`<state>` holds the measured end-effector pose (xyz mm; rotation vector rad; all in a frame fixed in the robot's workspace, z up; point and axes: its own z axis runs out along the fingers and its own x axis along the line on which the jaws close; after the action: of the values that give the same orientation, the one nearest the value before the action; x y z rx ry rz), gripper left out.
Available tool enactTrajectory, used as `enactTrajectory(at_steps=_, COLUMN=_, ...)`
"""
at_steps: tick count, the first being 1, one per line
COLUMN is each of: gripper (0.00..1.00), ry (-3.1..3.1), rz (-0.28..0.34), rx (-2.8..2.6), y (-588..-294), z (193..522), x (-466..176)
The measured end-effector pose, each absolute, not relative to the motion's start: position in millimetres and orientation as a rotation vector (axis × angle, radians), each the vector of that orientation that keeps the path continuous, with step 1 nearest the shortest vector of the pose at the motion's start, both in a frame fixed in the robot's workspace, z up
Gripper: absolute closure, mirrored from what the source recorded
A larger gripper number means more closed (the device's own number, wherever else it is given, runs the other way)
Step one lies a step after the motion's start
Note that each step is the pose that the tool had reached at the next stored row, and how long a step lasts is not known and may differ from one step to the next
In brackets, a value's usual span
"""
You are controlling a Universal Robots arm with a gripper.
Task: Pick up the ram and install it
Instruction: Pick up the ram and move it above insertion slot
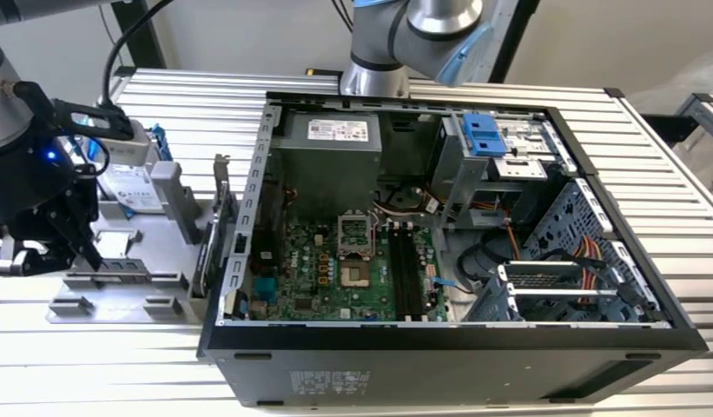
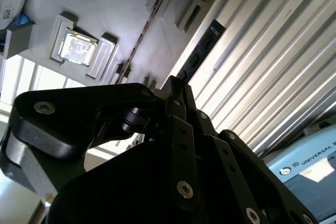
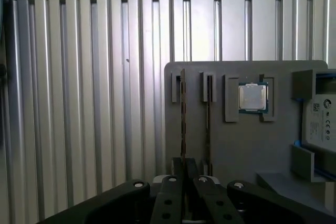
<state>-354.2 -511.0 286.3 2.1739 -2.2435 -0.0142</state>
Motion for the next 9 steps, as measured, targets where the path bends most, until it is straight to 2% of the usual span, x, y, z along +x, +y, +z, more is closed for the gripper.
enactTrajectory(at_steps=9, gripper=1.00, ry=-2.243, rz=-0.014, rx=2.174, y=-511.1, z=292.4, x=-354.1)
